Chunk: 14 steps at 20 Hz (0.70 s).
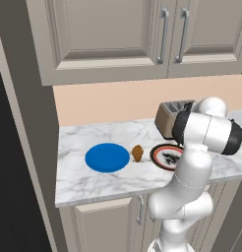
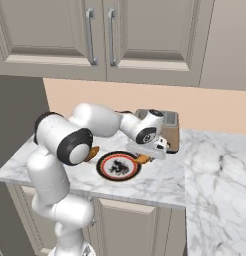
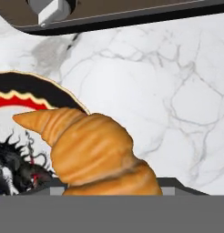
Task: Place the pastries on the plates.
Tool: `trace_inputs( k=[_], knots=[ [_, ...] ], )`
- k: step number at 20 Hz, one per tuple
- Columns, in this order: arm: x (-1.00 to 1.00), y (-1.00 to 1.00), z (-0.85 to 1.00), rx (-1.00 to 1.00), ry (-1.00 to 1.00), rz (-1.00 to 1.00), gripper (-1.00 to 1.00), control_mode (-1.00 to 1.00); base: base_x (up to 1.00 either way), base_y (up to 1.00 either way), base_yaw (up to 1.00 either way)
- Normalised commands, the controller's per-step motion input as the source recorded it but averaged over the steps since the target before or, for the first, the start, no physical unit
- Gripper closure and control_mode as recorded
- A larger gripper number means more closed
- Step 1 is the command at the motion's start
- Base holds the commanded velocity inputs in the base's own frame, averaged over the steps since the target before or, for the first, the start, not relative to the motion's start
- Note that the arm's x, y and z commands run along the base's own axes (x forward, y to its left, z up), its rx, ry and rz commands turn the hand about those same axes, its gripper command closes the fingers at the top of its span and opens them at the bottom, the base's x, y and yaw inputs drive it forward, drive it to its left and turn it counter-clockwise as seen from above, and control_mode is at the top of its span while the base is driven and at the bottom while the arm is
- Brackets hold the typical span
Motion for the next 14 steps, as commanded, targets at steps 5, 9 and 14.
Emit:
trace_inputs(
  k=[5, 9, 14],
  knots=[
    [0.1, 0.53, -0.13, -0.02, 0.0, 0.0, 1.0, -1.0, 0.0, 0.0, 0.0],
    [0.0, 0.33, -0.26, -0.01, 0.02, 0.0, 1.0, -1.0, 0.0, 0.0, 0.0],
    [0.0, 0.23, -0.12, 0.0, 0.03, 0.0, 1.0, -1.0, 0.0, 0.0, 0.0]
  ],
)
